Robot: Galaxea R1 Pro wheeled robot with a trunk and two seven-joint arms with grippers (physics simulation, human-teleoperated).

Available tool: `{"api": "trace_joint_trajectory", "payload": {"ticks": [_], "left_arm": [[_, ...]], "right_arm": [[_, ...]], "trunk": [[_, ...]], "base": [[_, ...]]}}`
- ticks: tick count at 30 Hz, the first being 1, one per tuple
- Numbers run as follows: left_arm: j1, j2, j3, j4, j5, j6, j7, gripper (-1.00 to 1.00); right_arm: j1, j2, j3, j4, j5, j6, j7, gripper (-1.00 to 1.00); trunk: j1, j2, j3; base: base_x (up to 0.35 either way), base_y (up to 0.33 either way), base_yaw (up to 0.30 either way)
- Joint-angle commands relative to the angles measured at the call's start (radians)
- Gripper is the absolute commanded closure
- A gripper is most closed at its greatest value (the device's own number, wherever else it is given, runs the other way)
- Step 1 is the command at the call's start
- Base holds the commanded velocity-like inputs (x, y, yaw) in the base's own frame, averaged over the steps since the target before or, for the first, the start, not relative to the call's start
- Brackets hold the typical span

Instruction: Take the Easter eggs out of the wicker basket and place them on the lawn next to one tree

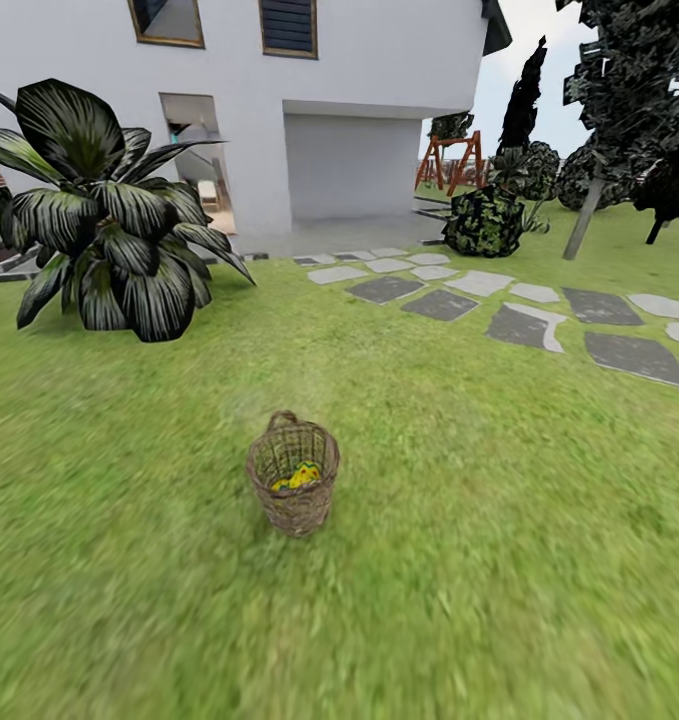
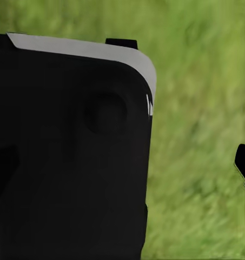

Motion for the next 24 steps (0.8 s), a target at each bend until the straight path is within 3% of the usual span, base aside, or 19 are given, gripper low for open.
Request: {"api": "trace_joint_trajectory", "payload": {"ticks": [1,24], "left_arm": [[0.000,0.000,0.000,0.000,0.000,-0.002,-0.001,-1.00],[0.000,0.000,0.000,0.000,-0.001,-0.002,-0.001,-1.00]], "right_arm": [[0.000,0.000,0.003,0.001,0.002,-0.003,0.000,-1.00],[0.000,0.000,0.001,0.001,0.001,-0.003,0.000,-1.00]], "trunk": [[0.001,0.000,-0.001],[0.001,0.000,-0.001]], "base": [[0.323,0.000,0.000],[0.328,0.000,0.000]]}}
